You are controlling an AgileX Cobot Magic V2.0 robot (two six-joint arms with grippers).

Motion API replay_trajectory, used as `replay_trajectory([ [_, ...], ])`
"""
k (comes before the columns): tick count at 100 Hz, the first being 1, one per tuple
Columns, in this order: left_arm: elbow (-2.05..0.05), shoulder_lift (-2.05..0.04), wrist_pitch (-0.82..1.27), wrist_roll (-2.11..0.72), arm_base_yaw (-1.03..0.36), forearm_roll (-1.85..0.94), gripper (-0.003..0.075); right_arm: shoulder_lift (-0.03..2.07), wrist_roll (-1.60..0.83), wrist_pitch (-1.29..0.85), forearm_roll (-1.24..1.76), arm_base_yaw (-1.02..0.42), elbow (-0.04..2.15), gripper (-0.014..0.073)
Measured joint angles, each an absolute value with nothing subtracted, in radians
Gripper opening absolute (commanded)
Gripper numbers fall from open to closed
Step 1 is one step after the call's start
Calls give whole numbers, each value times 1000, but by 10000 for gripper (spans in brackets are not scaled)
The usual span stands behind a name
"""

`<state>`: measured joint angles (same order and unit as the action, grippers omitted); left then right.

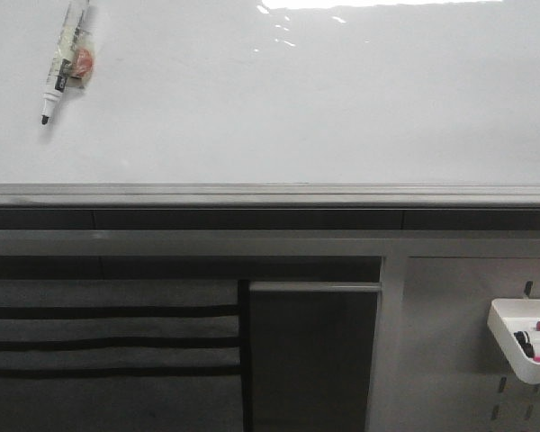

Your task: Write number 3 on whiteboard

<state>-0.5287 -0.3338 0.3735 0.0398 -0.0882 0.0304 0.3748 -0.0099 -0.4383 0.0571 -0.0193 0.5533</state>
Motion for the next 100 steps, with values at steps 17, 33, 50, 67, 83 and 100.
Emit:
replay_trajectory([
  [17, -529, -334, 374, 40, -88, 30, -18, 380, -12, -428, 57, -19, 553, -74],
  [33, -529, -334, 374, 40, -88, 30, -18, 380, -13, -425, 57, -19, 553, -74],
  [50, -529, -334, 376, 40, -88, 48, -4, 380, -13, -427, 57, -19, 553, 5],
  [67, -529, -334, 378, 40, -88, 117, 289, 380, -13, -443, 57, -19, 553, 327],
  [83, -529, -334, 378, 40, -88, 137, 430, 380, -13, -445, 57, -19, 553, 393],
  [100, -529, -334, 378, 40, -88, 138, 430, 380, -13, -447, 57, -19, 553, 393],
])
